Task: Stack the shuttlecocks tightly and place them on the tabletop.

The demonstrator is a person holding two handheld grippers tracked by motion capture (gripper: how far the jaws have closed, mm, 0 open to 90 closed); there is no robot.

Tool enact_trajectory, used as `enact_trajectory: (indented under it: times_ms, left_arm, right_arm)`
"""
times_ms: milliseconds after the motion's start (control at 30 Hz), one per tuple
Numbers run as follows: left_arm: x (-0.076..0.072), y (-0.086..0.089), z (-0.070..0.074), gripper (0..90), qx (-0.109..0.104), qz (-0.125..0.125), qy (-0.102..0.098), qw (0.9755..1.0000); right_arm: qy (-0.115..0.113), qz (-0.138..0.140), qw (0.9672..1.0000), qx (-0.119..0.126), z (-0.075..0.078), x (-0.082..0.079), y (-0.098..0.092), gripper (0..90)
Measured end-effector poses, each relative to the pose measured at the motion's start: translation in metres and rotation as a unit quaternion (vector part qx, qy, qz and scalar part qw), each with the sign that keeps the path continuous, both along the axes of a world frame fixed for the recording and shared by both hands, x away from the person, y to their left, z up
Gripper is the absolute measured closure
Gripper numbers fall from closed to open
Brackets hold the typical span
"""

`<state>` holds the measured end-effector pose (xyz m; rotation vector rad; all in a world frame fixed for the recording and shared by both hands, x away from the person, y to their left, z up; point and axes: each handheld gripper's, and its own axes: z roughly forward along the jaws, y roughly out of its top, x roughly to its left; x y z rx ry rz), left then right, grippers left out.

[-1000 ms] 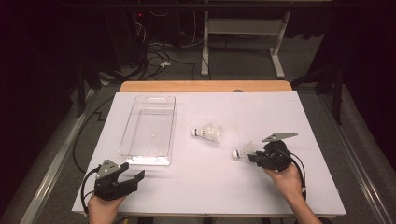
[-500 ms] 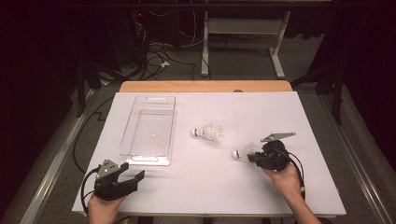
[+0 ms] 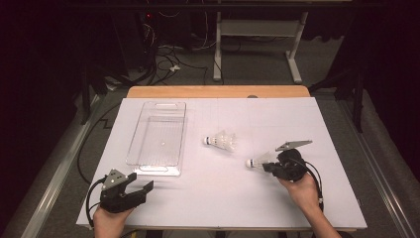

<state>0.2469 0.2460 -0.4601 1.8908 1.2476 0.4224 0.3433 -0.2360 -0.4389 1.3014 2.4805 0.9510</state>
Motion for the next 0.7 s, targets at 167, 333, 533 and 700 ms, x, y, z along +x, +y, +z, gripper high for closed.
enact_trajectory:
  times_ms: [167, 333, 533, 700]
  left_arm:
    - [-0.0004, -0.0002, 0.0001, 30.8, 0.001, -0.001, 0.000, 1.0000]
    - [-0.0009, -0.0006, 0.0007, 30.9, -0.001, 0.000, -0.001, 1.0000]
    - [-0.0002, 0.0002, 0.0000, 30.9, -0.002, 0.002, 0.000, 1.0000]
    - [-0.0005, -0.0002, 0.0003, 30.8, 0.000, 0.001, -0.001, 1.0000]
  right_arm:
    - [0.002, 0.003, 1.0000, -0.001, -0.0001, -0.0008, 0.0008, 89.9]
    - [0.003, 0.010, 0.9999, 0.001, 0.0015, -0.0008, 0.0018, 90.0]
    - [-0.004, 0.016, 0.9999, 0.007, 0.0054, -0.0019, 0.0038, 90.0]
    - [-0.004, 0.015, 0.9998, 0.011, 0.0062, -0.0007, 0.0037, 90.0]
